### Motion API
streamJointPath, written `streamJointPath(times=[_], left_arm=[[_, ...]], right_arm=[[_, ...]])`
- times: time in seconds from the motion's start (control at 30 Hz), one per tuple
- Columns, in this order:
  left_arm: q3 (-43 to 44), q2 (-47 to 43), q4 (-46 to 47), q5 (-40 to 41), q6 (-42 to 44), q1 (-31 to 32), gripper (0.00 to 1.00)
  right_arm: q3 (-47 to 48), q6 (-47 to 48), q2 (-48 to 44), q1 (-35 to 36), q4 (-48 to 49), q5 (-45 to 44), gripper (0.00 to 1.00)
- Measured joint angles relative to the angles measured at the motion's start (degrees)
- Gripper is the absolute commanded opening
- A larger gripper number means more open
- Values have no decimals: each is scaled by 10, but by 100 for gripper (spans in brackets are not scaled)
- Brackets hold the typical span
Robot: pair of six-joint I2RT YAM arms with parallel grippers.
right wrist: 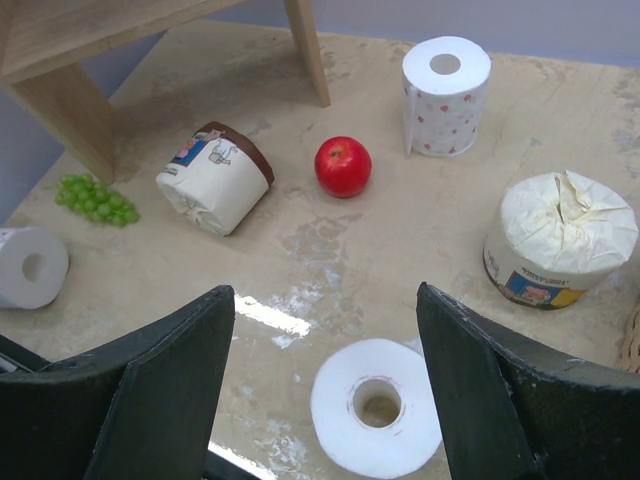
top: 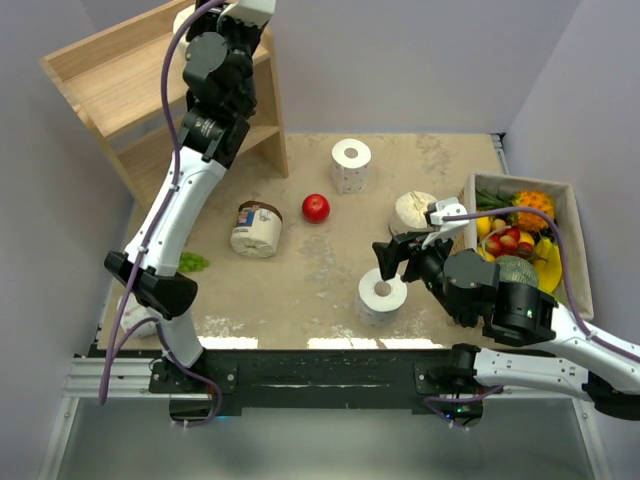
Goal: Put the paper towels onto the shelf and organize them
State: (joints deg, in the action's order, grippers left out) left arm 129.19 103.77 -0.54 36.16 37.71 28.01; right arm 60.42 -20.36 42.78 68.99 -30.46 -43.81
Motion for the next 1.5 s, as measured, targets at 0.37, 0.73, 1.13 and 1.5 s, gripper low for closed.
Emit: streamJointPath(times=[0.37, 0.73, 1.13, 1.5], left_arm=[[-18, -70, -51, -25, -37, 0, 64], [-33, -135, -115, -17, -75, 2, 64], [-109, -222, -195, -58, -178, 2, 63], [-129, -137, -203, -49, -186, 2, 61]], right_arm=[[0, 0, 15, 0, 0, 1, 77], [0, 0, 14, 0, 0, 5, 77], [0, 0, 21, 0, 2, 14, 77], [0, 2, 15, 0, 5, 13, 77]])
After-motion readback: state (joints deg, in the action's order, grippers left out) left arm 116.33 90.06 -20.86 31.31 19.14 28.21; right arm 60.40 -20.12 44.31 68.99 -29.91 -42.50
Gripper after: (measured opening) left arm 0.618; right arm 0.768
